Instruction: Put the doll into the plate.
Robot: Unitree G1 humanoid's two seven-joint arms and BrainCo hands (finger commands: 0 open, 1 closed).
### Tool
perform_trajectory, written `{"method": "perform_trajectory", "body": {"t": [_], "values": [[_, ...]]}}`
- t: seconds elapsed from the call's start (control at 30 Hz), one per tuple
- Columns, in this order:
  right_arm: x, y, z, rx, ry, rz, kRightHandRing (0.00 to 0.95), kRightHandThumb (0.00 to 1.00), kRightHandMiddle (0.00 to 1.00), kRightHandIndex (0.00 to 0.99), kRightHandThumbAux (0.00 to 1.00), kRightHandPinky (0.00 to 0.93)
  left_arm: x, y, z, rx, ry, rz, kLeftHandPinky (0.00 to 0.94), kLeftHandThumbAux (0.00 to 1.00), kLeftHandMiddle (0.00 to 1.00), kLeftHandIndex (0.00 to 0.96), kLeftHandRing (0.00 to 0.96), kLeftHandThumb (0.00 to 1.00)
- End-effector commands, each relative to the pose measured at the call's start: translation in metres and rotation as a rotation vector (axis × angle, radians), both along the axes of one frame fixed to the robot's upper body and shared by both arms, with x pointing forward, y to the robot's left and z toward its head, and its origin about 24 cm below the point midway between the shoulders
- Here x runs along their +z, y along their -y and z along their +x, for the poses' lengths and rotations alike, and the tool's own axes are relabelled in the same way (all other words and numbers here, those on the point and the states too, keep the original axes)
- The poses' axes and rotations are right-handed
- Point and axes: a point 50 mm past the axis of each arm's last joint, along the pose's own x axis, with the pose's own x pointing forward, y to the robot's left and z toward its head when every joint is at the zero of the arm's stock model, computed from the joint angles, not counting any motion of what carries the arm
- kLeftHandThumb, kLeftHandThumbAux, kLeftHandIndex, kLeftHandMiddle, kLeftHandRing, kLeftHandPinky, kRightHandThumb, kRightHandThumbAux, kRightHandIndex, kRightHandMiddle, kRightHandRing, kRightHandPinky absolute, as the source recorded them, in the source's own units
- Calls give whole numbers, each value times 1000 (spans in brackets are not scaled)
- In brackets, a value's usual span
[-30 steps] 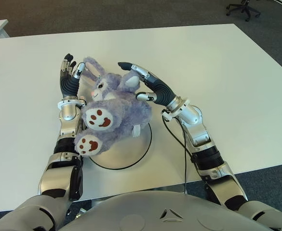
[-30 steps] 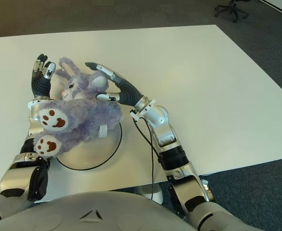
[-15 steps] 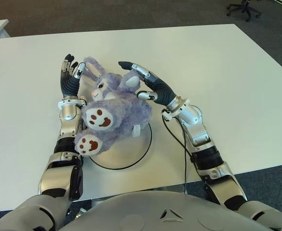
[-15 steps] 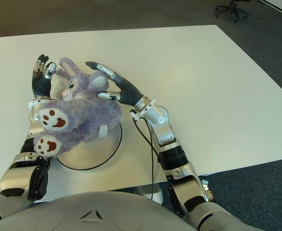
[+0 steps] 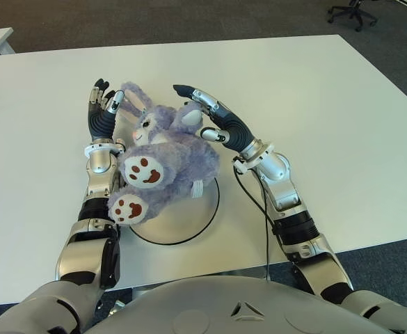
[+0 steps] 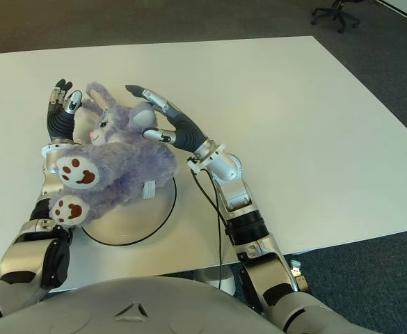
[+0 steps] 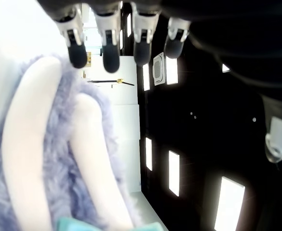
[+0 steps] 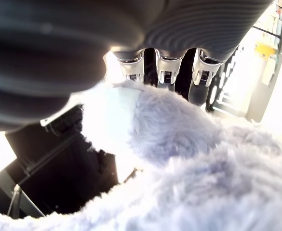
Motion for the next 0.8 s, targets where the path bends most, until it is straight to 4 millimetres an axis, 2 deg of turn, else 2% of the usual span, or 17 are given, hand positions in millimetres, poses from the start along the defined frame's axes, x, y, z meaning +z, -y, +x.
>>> {"method": "perform_trajectory", "body": {"t": [0.03,0.8], "values": [[-1,2,2,-16,-9,43,0,116,0,0,298,0,-78,18,-49,-3,-302,-89,144,495,103,0,122,24],[7,5,10,-56,10,182,0,77,0,0,342,0,-79,18,-49,0,-304,-95,140,485,108,0,126,34]]}}
